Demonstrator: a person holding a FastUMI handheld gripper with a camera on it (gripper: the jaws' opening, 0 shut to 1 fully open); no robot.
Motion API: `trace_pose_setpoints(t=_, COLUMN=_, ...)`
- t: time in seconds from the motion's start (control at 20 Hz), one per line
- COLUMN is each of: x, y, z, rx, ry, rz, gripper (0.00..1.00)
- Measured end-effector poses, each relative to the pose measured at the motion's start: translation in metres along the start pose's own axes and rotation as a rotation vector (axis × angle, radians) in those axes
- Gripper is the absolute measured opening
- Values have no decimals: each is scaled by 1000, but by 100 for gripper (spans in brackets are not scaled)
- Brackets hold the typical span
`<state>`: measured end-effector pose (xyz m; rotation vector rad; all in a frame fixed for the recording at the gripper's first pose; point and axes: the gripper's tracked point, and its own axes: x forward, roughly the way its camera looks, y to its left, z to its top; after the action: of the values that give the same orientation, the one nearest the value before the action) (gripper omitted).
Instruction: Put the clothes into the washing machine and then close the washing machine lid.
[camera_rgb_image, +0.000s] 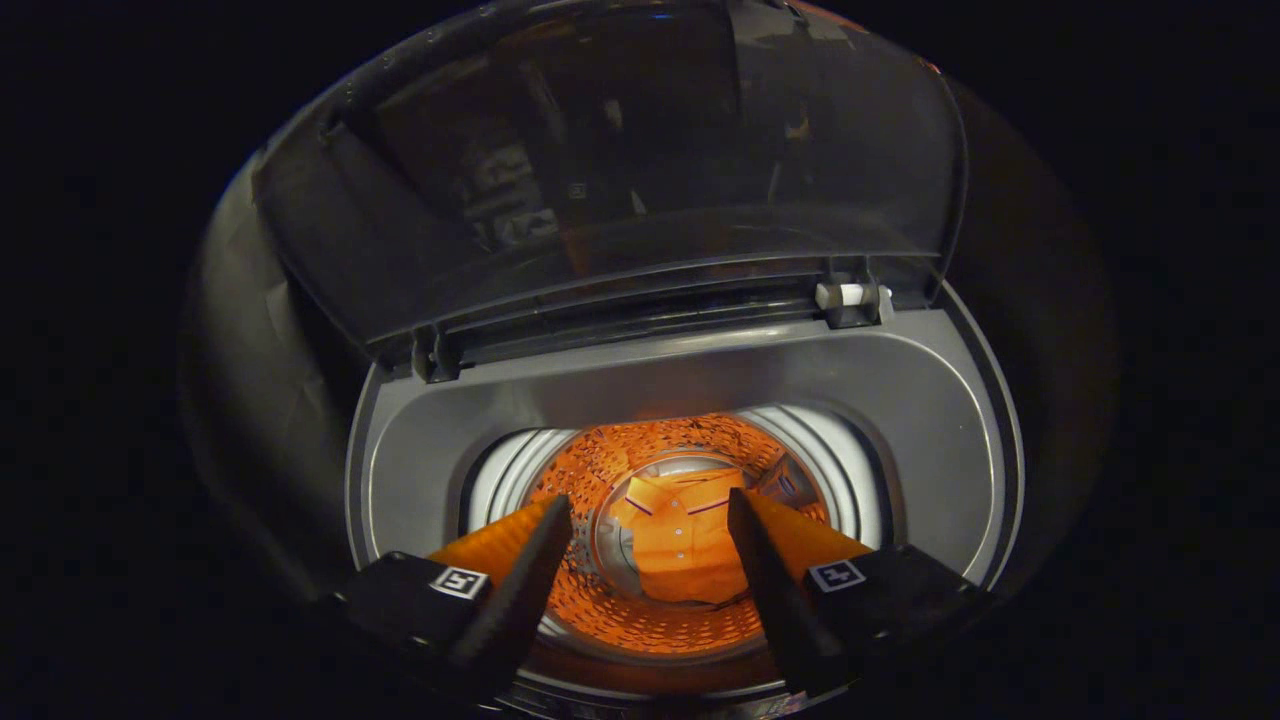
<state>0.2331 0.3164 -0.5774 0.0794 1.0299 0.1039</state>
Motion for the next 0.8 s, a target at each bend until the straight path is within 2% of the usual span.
trace_pose_setpoints(t=0.1, x=-8, y=0, z=2, rx=-11, ry=-6, rz=-3, gripper=99)
trace_pose_setpoints(t=0.45, x=-41, y=1, z=11, rx=-29, ry=-40, rz=4, gripper=99)
trace_pose_setpoints(t=0.8, x=-121, y=13, z=66, rx=-69, ry=-173, rz=30, gripper=99)
